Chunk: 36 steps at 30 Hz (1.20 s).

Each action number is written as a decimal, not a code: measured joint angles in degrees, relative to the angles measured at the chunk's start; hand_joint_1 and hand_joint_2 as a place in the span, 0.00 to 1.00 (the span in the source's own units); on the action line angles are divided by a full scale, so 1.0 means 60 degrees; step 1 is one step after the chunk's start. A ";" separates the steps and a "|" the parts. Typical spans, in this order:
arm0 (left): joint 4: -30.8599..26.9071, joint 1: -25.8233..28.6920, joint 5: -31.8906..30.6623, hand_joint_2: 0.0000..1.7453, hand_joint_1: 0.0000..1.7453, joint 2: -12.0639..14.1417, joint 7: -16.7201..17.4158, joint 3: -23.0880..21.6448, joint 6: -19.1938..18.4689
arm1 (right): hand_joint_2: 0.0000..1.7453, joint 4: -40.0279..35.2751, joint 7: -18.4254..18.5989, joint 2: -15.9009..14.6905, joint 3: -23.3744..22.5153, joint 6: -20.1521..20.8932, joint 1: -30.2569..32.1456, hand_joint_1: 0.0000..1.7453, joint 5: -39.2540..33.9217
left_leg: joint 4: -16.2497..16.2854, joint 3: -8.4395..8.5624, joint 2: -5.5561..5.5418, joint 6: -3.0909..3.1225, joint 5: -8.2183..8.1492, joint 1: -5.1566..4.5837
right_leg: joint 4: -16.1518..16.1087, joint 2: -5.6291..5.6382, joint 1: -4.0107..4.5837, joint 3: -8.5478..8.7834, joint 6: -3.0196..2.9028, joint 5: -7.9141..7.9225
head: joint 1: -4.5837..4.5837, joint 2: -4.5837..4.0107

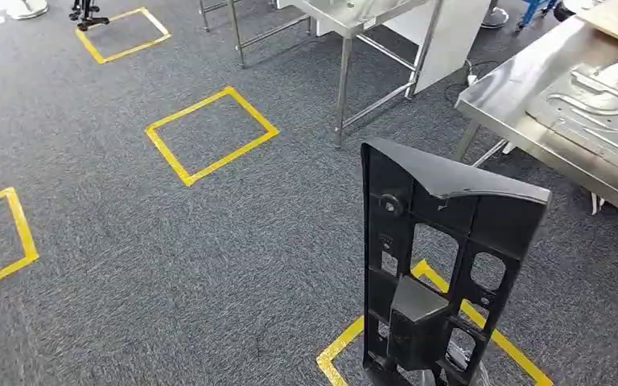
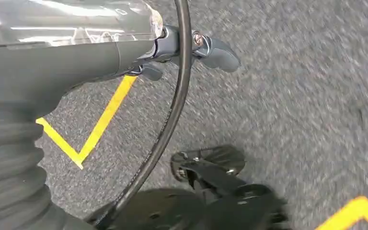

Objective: Take the parts from the cabinet and place them on the table.

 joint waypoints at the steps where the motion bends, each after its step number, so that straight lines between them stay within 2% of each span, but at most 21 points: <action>1: 0.0000 0.0025 0.0000 1.00 0.00 -0.0004 -0.0004 0.0000 0.0000 | 1.00 0.0000 0.0000 0.0000 0.0000 0.0000 0.0000 1.00 0.0000 | 0.0679 -0.0342 -0.0013 -0.0017 -0.0194 0.0002 | 0.0011 0.0144 0.0015 -0.0001 -0.0005 -0.0002 | 0.0000 0.0000; 3: 0.0000 0.0048 0.0004 1.00 0.00 -0.0004 0.0000 0.0000 0.0000 | 1.00 0.0000 0.0004 0.0000 0.0000 0.0000 0.0012 1.00 0.0000 | 0.0676 -0.0436 -0.0018 -0.0005 0.0178 0.0003 | 0.0046 0.0435 0.0018 0.0020 -0.0008 -0.0008 | 0.0000 0.0000; 5: 0.0000 0.0041 0.0004 1.00 0.00 0.0000 0.0000 0.0000 0.0000 | 1.00 0.0000 0.0004 0.0000 0.0000 0.0000 0.0010 1.00 0.0000 | -0.0754 0.0116 -0.0141 0.0036 0.1146 0.0015 | 0.0103 0.0722 0.0007 0.0040 0.0022 -0.0042 | 0.0000 0.0000; 6: 0.0000 0.0051 0.0000 1.00 0.00 0.0004 0.0000 0.0000 0.0000 | 1.00 0.0000 0.0004 0.0000 0.0000 0.0000 0.0007 1.00 0.0000 | -0.1605 0.0439 -0.0504 0.0080 0.1556 0.0035 | 0.0153 0.0843 -0.0003 0.0029 0.0057 -0.0067 | 0.0000 0.0000; 7: 0.0000 0.0050 0.0000 1.00 0.00 0.0018 0.0000 0.0000 0.0000 | 1.00 0.0000 0.0004 0.0000 0.0000 0.0000 0.0000 1.00 0.0000 | -0.1804 0.0530 -0.0837 0.0139 0.1361 0.0028 | 0.0208 0.0931 0.0048 -0.0019 0.0107 -0.0090 | 0.0004 0.0000; 11: 0.0000 0.0014 0.0000 1.00 0.00 0.0015 0.0007 0.0000 0.0000 | 1.00 -0.0011 0.0011 0.0015 -0.0003 0.0000 0.0048 1.00 0.0004 | -0.2029 0.0597 -0.0497 0.0379 0.1423 0.0008 | 0.0153 0.1381 -0.0035 -0.0191 0.0376 0.0030 | 0.0004 0.0000; 12: 0.0000 0.0009 0.0000 1.00 0.00 0.0004 0.0007 0.0000 0.0000 | 1.00 -0.0011 0.0011 0.0018 -0.0007 0.0000 0.0065 1.00 0.0007 | -0.2135 0.0644 -0.0306 0.0478 0.1496 0.0057 | 0.0258 0.1049 -0.0047 -0.0187 0.0377 -0.0047 | 0.0004 0.0000; 13: 0.0000 0.0013 0.0000 1.00 0.00 0.0004 -0.0004 0.0000 0.0000 | 1.00 -0.0018 0.0007 0.0055 -0.0007 0.0000 0.0062 1.00 0.0007 | -0.2190 0.0664 -0.0237 0.0536 0.1517 0.0053 | 0.0550 0.0444 0.0015 -0.0327 0.0393 -0.0288 | 0.0007 0.0000; 14: 0.0000 0.0032 0.0000 1.00 0.00 0.0004 -0.0004 0.0000 0.0000 | 1.00 -0.0015 0.0007 0.0055 -0.0015 0.0000 0.0015 1.00 0.0007 | -0.2191 0.0651 -0.0089 0.0564 0.1521 0.0039 | 0.1215 0.0120 0.0010 -0.0667 0.0428 -0.0699 | 0.0004 0.0000; 16: 0.0000 0.0069 0.0000 1.00 0.00 0.0007 0.0000 0.0004 0.0000 | 1.00 -0.0011 0.0011 0.0113 -0.0018 0.0000 0.0000 1.00 0.0004 | -0.2182 0.0641 0.0166 0.0584 0.1503 0.0008 | 0.2613 -0.0027 -0.0045 -0.1355 0.0473 -0.1284 | 0.0004 0.0000; 17: 0.0000 0.0078 0.0003 1.00 0.00 0.0011 0.0000 0.0004 0.0000 | 1.00 -0.0011 0.0011 0.0146 -0.0018 0.0000 0.0008 1.00 0.0000 | -0.2178 0.0640 0.0299 0.0576 0.1490 0.0003 | 0.2989 -0.0035 -0.0073 -0.1554 0.0498 -0.1310 | 0.0004 0.0000; 19: 0.0000 0.0065 0.0003 1.00 0.00 0.0011 0.0000 0.0004 0.0000 | 1.00 0.0000 0.0015 0.0178 -0.0022 0.0000 0.0019 1.00 0.0000 | -0.2178 0.0678 0.0506 0.0529 0.1447 0.0004 | 0.2272 -0.0080 -0.0097 -0.1196 0.0514 -0.0715 | 0.0004 0.0000; 21: 0.0000 0.0038 0.0000 1.00 0.00 0.0007 0.0000 0.0004 0.0000 | 1.00 -0.0004 0.0015 0.0179 -0.0025 0.0000 0.0016 1.00 0.0000 | -0.2178 0.0768 0.0658 0.0478 0.1390 0.0004 | 0.0542 -0.0295 -0.0086 -0.0235 0.0448 0.0058 | 0.0004 0.0000; 22: 0.0000 0.0036 0.0000 1.00 0.00 0.0000 0.0000 0.0004 0.0000 | 1.00 -0.0007 0.0015 0.0179 -0.0025 0.0000 0.0005 1.00 0.0000 | -0.2179 0.0803 0.0722 0.0438 0.1364 -0.0017 | 0.0087 -0.0471 -0.0032 -0.0017 0.0396 -0.0053 | 0.0004 0.0000; 26: 0.0000 -0.0020 0.0000 1.00 0.00 -0.0004 0.0000 0.0000 0.0000 | 1.00 -0.0018 0.0015 0.0193 -0.0058 0.0000 0.0033 1.00 0.0000 | -0.2229 0.0923 0.0914 0.0193 0.1312 -0.0016 | 0.0077 -0.0209 0.0083 -0.0066 0.0232 -0.0014 | 0.0004 0.0000; 27: 0.0000 -0.0026 0.0000 1.00 0.00 -0.0004 0.0000 0.0000 0.0000 | 1.00 -0.0026 0.0011 0.0193 -0.0058 0.0000 0.0037 1.00 0.0000 | -0.2182 0.0900 0.0903 0.0126 0.1237 -0.0022 | -0.0040 -0.0138 -0.0040 -0.0004 0.0138 0.0062 | 0.0000 0.0000; 29: 0.0000 -0.0016 0.0004 1.00 0.00 0.0000 0.0000 0.0000 0.0000 | 1.00 -0.0047 0.0007 0.0189 -0.0055 0.0000 0.0020 1.00 0.0000 | -0.1293 0.0563 0.0191 0.0053 0.0626 0.0032 | -0.0067 -0.0062 -0.0042 0.0001 0.0056 0.0097 | 0.0000 0.0000; 31: 0.0000 0.0015 0.0000 1.00 0.00 0.0000 0.0000 0.0000 0.0000 | 1.00 -0.0044 0.0011 0.0186 -0.0058 0.0000 0.0019 1.00 0.0004 | 0.0272 -0.0193 -0.0001 -0.0002 -0.0062 0.0036 | -0.0061 0.0050 -0.0018 -0.0003 0.0032 0.0083 | 0.0004 0.0000; 32: 0.0000 0.0033 0.0000 1.00 0.00 -0.0004 0.0000 0.0000 0.0000 | 1.00 -0.0044 0.0014 0.0189 -0.0058 0.0000 0.0018 1.00 0.0004 | 0.0783 -0.0471 -0.0002 -0.0016 -0.0155 0.0038 | -0.0054 0.0114 -0.0003 -0.0001 0.0022 0.0076 | 0.0000 0.0000; 34: 0.0000 0.0051 0.0004 1.00 0.00 0.0000 0.0007 0.0000 0.0000 | 1.00 -0.0040 0.0015 0.0189 -0.0058 0.0000 0.0021 1.00 0.0004 | 0.0431 -0.0421 -0.0003 0.0012 0.0373 0.0036 | -0.0028 0.0249 0.0018 0.0030 0.0015 0.0051 | 0.0004 0.0000; 36: 0.0000 0.0045 0.0004 1.00 0.00 0.0007 0.0007 0.0000 0.0000 | 1.00 -0.0040 0.0015 0.0189 -0.0058 0.0004 0.0018 1.00 0.0004 | -0.1240 0.0269 -0.0035 0.0106 0.1357 0.0033 | 0.0018 0.0366 0.0028 0.0074 0.0042 0.0010 | 0.0000 0.0000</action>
